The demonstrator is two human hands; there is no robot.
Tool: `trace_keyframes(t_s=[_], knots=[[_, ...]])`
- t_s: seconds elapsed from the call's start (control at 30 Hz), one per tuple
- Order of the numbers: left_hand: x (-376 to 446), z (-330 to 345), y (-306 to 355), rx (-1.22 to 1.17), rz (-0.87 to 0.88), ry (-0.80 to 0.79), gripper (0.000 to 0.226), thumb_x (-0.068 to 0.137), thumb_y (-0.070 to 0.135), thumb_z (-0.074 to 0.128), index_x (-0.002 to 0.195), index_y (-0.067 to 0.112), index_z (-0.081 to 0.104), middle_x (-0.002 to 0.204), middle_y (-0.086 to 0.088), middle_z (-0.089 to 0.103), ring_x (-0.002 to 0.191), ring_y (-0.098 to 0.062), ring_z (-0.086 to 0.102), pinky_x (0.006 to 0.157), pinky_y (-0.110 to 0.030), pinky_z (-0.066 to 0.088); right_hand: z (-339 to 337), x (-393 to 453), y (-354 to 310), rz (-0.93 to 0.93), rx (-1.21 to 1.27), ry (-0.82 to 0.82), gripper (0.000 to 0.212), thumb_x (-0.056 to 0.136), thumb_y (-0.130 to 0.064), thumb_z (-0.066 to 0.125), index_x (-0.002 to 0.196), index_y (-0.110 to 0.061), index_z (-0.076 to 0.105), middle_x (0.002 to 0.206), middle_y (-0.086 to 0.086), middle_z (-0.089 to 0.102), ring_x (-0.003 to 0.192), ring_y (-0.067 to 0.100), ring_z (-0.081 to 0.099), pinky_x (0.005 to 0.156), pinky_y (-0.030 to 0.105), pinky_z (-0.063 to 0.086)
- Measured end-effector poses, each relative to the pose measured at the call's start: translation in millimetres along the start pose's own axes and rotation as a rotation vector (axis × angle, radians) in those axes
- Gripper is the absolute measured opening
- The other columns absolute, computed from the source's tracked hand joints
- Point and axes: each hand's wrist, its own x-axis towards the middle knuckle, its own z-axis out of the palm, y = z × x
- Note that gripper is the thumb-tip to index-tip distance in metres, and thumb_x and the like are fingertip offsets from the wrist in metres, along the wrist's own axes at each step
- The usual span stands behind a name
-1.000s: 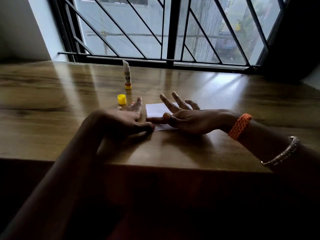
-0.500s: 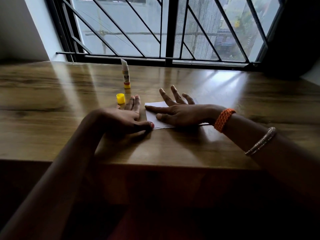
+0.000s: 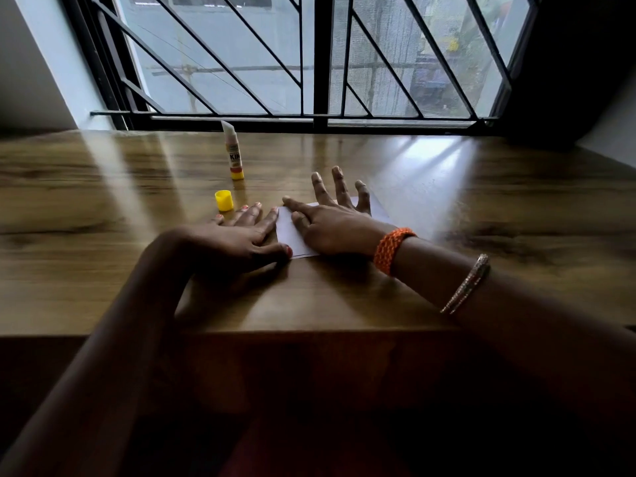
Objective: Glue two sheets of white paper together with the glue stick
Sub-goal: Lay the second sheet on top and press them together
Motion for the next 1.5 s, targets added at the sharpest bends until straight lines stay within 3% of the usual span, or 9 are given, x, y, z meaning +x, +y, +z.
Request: trace_keyframes(t_s=[0.43,0.7,0.73,0.83,0.93,1.03,1.17,1.3,1.5], knots=[[1,1,-4,0.000,0.023,0.005,0.081,0.086,0.062,0.027,0.145,0.026,-0.016,0.155,-0.006,-0.022,0.143,-0.020,-0.017,0.114,-0.043,-0.008,-12,-24,88,0.238,-0.048,-0.003,0.046,0.098,-0.049,0.015,0.144,-0.051,0.011,0.160,0.003,-0.014,0.141,0.026,-0.030,0.109,0.055,-0.019],[-2,0,-1,-0.026,0.026,0.006,0.080,0.088,0.059,0.029,0.145,0.024,-0.014,0.155,-0.006,-0.022,0.143,-0.019,-0.017,0.114,-0.042,-0.008,-12,-23,93,0.203,-0.066,0.016,0.047,0.098,-0.048,0.016,0.146,-0.047,0.012,0.160,0.002,-0.016,0.139,0.026,-0.034,0.108,0.055,-0.022],[-4,-1,-2,-0.045,0.041,0.002,0.081,0.088,0.058,0.032,0.146,0.022,-0.010,0.155,-0.005,-0.023,0.143,-0.019,-0.017,0.114,-0.043,-0.008,-12,-24,92,0.197,-0.069,0.013,0.048,0.098,-0.048,0.016,0.146,-0.046,0.012,0.160,0.002,-0.017,0.139,0.026,-0.036,0.107,0.055,-0.023],[-12,-11,4,-0.215,0.193,0.105,0.065,0.087,0.051,0.048,0.139,0.022,0.025,0.149,0.007,-0.030,0.143,-0.014,-0.017,0.115,-0.039,-0.005,-13,-26,89,0.197,-0.053,-0.021,0.050,0.098,-0.052,0.014,0.147,-0.043,0.009,0.158,0.000,-0.021,0.136,0.024,-0.040,0.105,0.054,-0.027],[-13,-20,31,-0.341,0.345,0.332,0.087,0.080,0.044,0.046,0.147,0.023,-0.006,0.157,0.006,-0.011,0.144,-0.011,-0.006,0.118,-0.042,0.001,-14,-30,84,0.200,-0.043,-0.053,0.055,0.096,-0.057,0.012,0.148,-0.041,0.005,0.157,0.000,-0.025,0.135,0.024,-0.041,0.104,0.052,-0.029],[0,-20,68,-0.261,0.404,0.333,0.067,0.095,0.029,0.038,0.147,0.016,-0.001,0.158,-0.001,-0.001,0.145,-0.013,-0.002,0.119,-0.043,0.001,-13,-40,78,0.186,-0.076,-0.060,0.060,0.095,-0.060,0.010,0.150,-0.036,0.002,0.157,0.000,-0.024,0.135,0.023,-0.041,0.105,0.052,-0.028],[25,-6,87,-0.073,0.326,0.209,0.055,0.098,0.036,0.024,0.148,0.020,0.005,0.159,0.000,0.000,0.145,-0.014,-0.001,0.117,-0.039,-0.001,-5,-62,70,0.198,-0.039,-0.044,0.063,0.095,-0.057,0.009,0.151,-0.029,0.001,0.160,-0.003,-0.015,0.137,0.021,-0.038,0.108,0.051,-0.023],[30,4,82,-0.084,0.271,0.290,0.054,0.097,0.039,0.024,0.147,0.027,0.010,0.158,0.003,0.005,0.145,-0.013,0.004,0.116,-0.036,0.003,0,-77,67,0.205,-0.070,-0.015,0.064,0.096,-0.054,0.011,0.151,-0.023,0.002,0.161,-0.007,-0.008,0.139,0.017,-0.035,0.108,0.051,-0.022],[22,9,87,-0.103,0.100,0.378,0.062,0.092,0.049,0.021,0.148,0.023,0.009,0.158,0.005,0.005,0.145,-0.012,0.005,0.117,-0.035,0.003,-6,-61,57,0.203,-0.161,-0.003,0.064,0.097,-0.049,0.012,0.151,-0.014,0.008,0.162,-0.002,0.000,0.142,0.022,-0.029,0.107,0.055,-0.024]])
